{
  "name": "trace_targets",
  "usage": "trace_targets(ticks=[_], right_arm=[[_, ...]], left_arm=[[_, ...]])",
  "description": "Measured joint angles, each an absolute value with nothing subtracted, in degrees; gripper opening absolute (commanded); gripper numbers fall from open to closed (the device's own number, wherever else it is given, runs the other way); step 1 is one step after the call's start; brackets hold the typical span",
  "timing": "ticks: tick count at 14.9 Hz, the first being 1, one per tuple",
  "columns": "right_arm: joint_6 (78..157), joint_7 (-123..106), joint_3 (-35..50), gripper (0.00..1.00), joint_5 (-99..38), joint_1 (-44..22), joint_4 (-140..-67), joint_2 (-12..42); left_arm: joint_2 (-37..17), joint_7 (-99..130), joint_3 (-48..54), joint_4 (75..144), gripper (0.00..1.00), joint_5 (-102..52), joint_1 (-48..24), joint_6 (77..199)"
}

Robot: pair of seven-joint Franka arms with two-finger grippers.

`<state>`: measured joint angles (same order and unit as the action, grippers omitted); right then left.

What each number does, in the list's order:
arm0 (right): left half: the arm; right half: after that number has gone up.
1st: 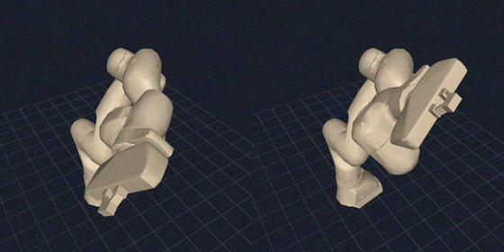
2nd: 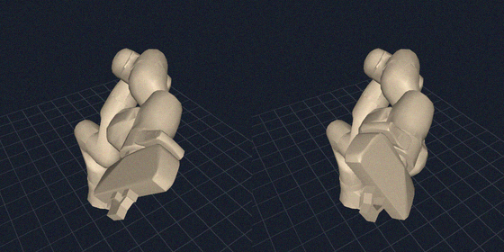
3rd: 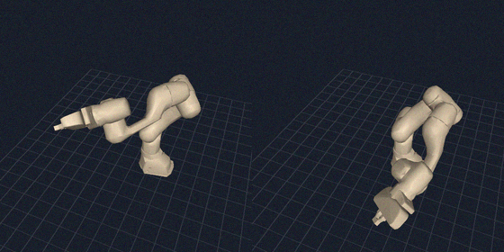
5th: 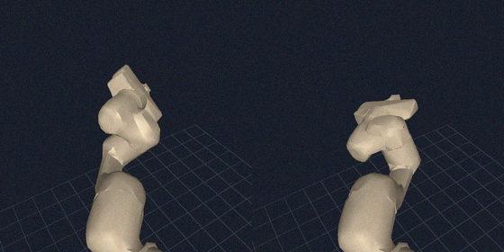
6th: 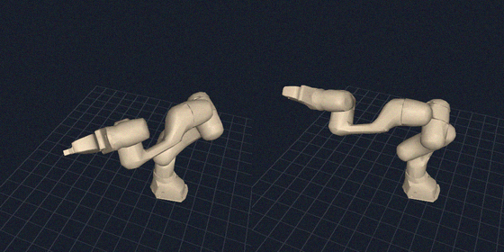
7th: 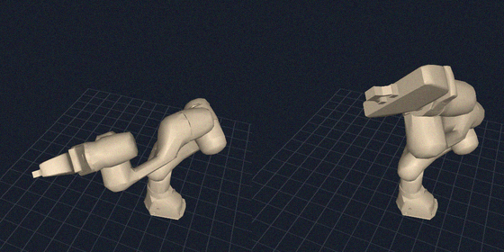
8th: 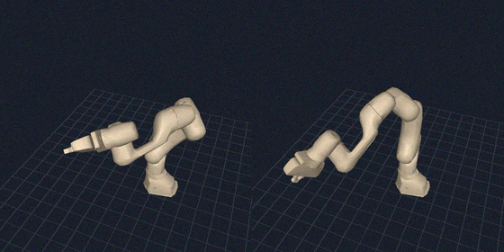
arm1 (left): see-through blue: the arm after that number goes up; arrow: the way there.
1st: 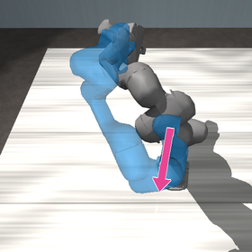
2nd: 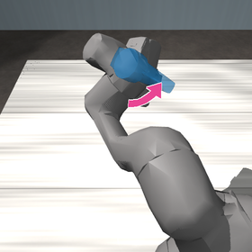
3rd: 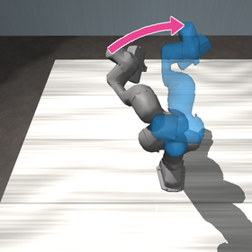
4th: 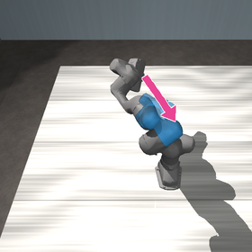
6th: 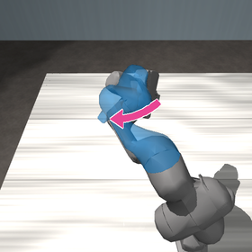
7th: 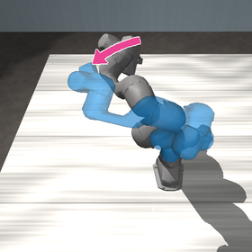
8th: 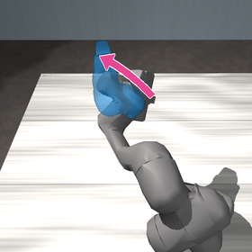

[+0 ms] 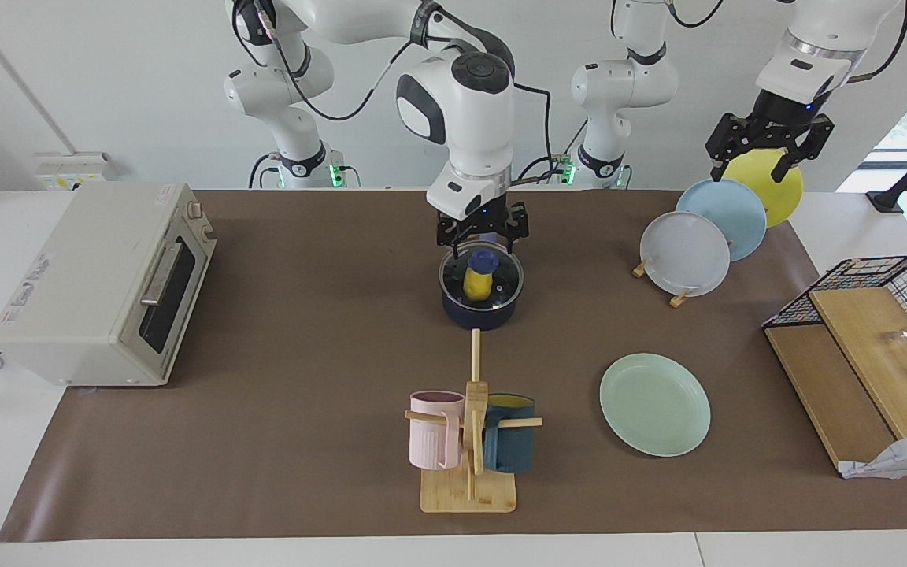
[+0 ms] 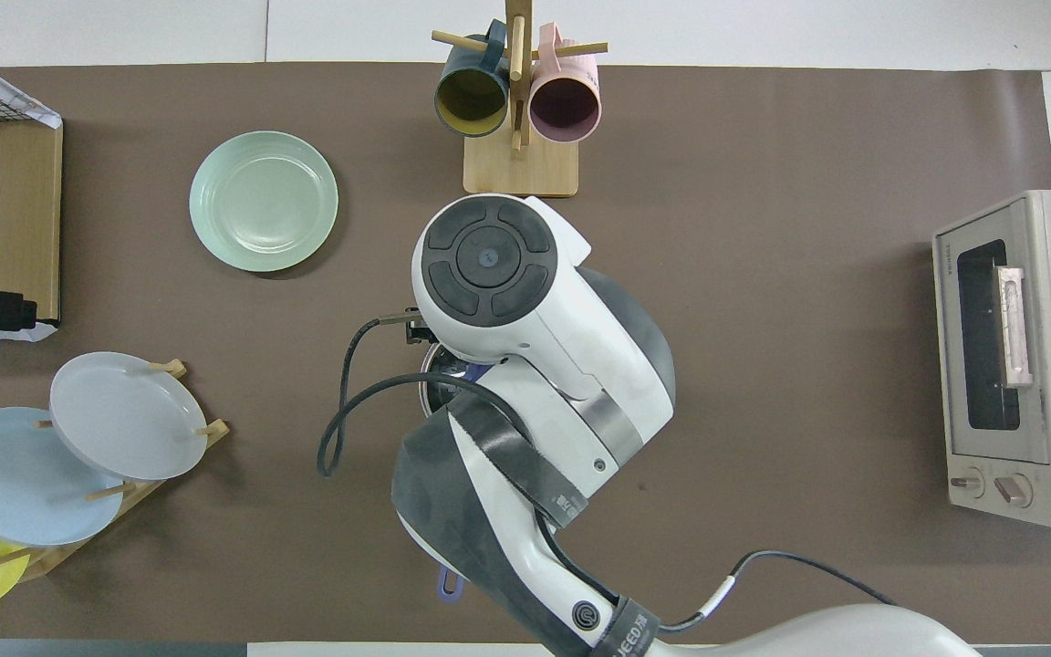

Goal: Transfer potato from pot to plate
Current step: 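Reach the right gripper to the glass lid's blue knob and grasp it, then lift the glass lid up off the pot with the right gripper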

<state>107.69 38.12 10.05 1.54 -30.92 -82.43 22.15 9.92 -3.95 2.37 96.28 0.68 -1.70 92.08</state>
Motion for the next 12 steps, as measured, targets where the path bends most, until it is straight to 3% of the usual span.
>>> trace_targets(ticks=[12], right_arm=[[116.16, 38.16, 10.06, 1.00, 3.78, -33.51, -95.48, 19.78]], left_arm=[[-0.45, -4.78, 2.22, 99.60, 1.00, -0.32, -0.35, 109.96]])
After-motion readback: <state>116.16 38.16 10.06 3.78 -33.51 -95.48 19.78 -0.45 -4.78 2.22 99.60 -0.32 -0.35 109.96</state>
